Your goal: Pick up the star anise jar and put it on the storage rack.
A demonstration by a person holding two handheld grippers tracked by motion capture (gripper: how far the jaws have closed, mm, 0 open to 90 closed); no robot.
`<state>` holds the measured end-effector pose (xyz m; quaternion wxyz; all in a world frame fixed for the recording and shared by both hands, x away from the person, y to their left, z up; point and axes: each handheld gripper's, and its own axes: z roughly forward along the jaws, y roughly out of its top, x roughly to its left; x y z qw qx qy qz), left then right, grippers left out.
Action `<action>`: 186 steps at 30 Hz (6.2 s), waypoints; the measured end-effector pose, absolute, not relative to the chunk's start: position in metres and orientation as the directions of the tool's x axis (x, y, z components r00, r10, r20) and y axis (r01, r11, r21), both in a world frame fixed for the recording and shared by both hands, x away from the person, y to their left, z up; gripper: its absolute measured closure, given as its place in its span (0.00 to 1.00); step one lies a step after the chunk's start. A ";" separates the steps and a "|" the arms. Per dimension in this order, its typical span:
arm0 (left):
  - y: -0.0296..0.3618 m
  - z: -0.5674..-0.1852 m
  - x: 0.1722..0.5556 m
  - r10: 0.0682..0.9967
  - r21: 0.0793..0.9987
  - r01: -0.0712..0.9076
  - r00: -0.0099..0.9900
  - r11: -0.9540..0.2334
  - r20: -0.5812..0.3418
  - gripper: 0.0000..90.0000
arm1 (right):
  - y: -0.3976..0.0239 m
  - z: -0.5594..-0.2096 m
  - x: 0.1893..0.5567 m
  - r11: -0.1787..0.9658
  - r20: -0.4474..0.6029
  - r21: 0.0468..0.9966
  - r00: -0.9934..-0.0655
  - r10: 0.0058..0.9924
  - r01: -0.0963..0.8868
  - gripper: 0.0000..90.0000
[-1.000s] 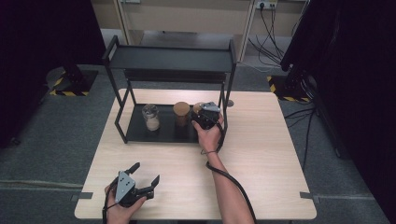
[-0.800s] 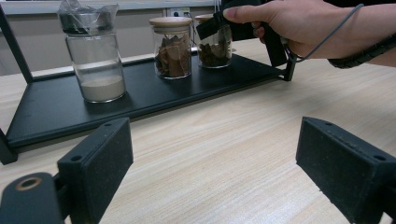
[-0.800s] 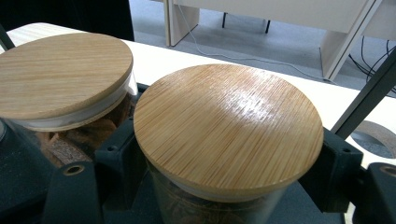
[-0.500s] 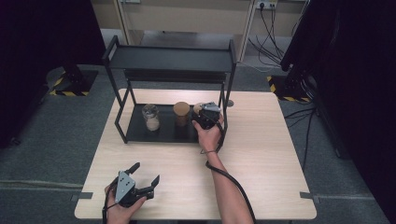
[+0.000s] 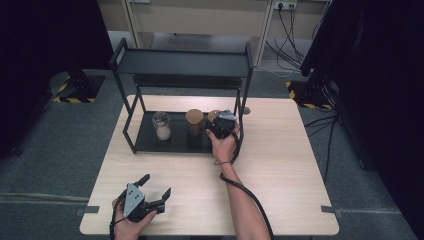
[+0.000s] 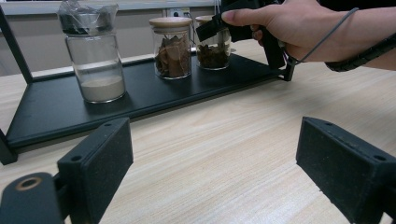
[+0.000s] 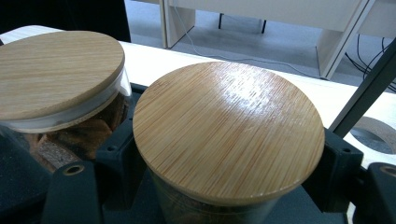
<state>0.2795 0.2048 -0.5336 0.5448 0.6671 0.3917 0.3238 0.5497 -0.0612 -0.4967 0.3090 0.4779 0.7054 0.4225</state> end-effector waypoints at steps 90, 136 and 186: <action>0.204 -0.534 0.278 0.876 0.980 0.168 0.482 -0.108 0.014 0.11 | -0.063 -0.496 0.496 0.232 -0.009 0.861 -0.442 0.897 0.453 0.04; 0.203 -0.534 0.277 0.878 0.980 0.167 0.478 -0.109 0.016 0.11 | -0.075 -0.491 0.438 0.317 -0.035 0.870 -0.594 0.804 0.378 0.04; 0.203 -0.534 0.277 0.880 0.980 0.169 0.475 -0.106 0.014 0.11 | -0.139 -0.494 0.385 0.247 0.036 0.890 -0.599 0.800 0.384 0.04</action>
